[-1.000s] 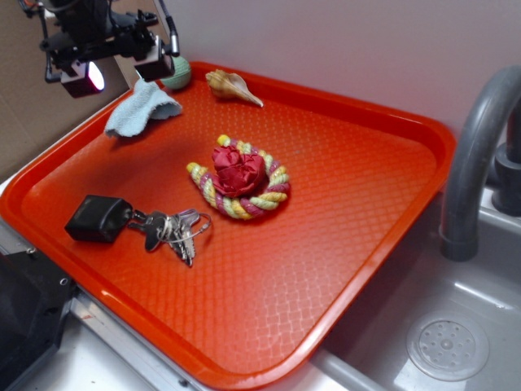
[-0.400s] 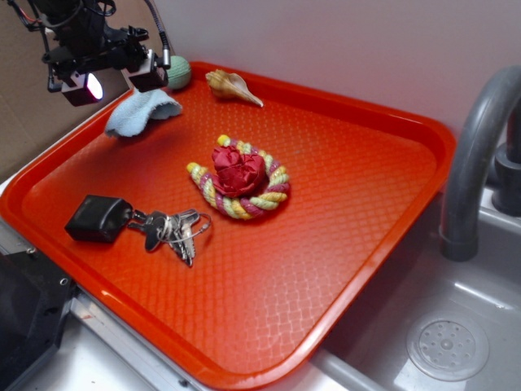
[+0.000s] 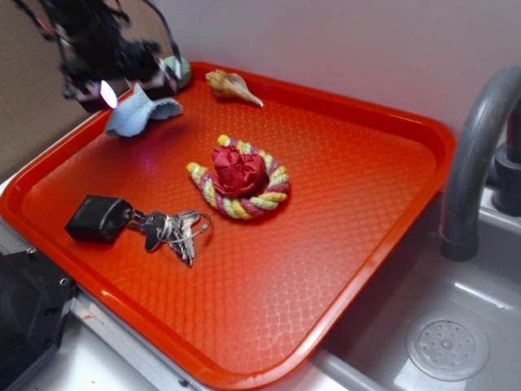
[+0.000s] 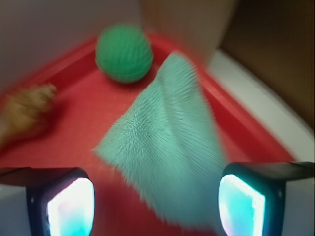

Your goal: Grab the blue cloth.

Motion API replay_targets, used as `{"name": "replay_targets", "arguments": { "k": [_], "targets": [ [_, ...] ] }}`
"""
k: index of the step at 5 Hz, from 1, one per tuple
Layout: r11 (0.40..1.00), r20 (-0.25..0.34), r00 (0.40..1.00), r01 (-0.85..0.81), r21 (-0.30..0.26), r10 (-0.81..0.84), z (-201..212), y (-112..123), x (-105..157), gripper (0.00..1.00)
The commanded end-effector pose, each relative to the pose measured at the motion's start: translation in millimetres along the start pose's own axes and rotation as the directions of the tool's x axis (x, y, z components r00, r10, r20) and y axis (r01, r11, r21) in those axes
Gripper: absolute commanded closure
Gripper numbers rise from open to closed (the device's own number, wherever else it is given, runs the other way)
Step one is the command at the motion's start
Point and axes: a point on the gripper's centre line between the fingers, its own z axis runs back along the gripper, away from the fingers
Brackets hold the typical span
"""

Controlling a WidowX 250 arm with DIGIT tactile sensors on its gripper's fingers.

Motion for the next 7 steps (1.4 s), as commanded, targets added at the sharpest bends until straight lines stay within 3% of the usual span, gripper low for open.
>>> {"name": "replay_targets", "arguments": {
  "k": [1, 2, 5, 6, 7],
  "targets": [
    [0.999, 0.057, 0.997, 0.045, -0.008, -0.044, -34, 7, 32, 0.00],
    [0.998, 0.079, 0.996, 0.054, -0.024, -0.052, -27, 10, 29, 1.00],
    [0.999, 0.080, 0.995, 0.053, -0.012, -0.052, -27, 13, 28, 1.00],
    [0.997, 0.019, 0.997, 0.079, -0.025, -0.079, -15, 14, 26, 1.00],
    [0.981, -0.140, 0.979, 0.129, -0.142, -0.149, 41, 11, 5, 1.00]
  ]
}}
